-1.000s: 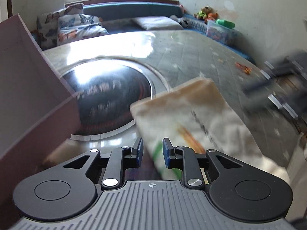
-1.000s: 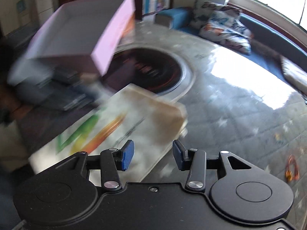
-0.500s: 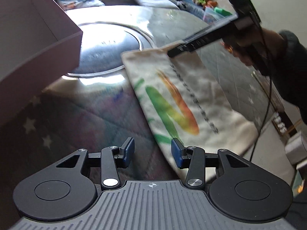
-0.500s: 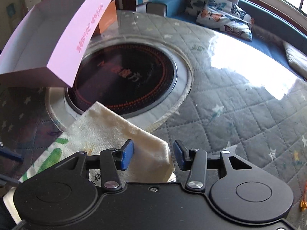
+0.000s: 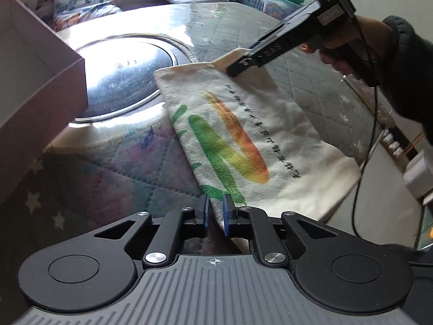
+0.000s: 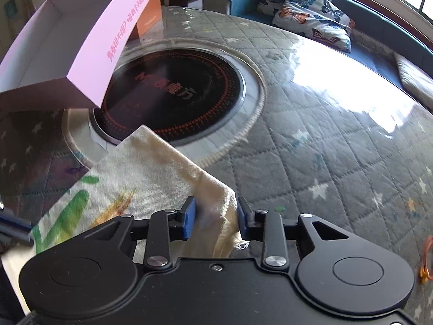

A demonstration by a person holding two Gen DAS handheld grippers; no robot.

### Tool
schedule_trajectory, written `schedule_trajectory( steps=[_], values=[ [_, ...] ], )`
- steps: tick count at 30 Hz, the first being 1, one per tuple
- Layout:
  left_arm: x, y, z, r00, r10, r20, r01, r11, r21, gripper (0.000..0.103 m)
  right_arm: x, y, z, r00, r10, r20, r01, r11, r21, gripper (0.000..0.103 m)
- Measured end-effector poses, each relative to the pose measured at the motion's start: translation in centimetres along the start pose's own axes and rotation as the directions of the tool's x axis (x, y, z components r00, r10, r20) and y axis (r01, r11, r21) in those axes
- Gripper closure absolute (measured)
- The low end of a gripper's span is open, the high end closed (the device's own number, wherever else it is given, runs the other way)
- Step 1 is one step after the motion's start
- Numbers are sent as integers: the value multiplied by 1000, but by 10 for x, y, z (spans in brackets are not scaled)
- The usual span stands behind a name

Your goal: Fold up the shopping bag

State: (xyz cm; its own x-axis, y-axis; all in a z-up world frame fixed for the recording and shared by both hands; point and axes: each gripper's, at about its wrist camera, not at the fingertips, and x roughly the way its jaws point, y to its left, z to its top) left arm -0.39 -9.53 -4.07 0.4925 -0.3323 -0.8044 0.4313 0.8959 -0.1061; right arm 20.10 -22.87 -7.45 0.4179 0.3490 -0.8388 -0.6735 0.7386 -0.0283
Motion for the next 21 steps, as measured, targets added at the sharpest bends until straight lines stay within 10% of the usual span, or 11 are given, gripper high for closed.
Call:
schedule_trajectory(
  steps=[21],
  values=[
    [40, 39, 55, 983, 171, 72, -177, 981, 85, 102, -40, 18, -66, 998, -61, -15, 61, 998, 29, 62]
  ],
)
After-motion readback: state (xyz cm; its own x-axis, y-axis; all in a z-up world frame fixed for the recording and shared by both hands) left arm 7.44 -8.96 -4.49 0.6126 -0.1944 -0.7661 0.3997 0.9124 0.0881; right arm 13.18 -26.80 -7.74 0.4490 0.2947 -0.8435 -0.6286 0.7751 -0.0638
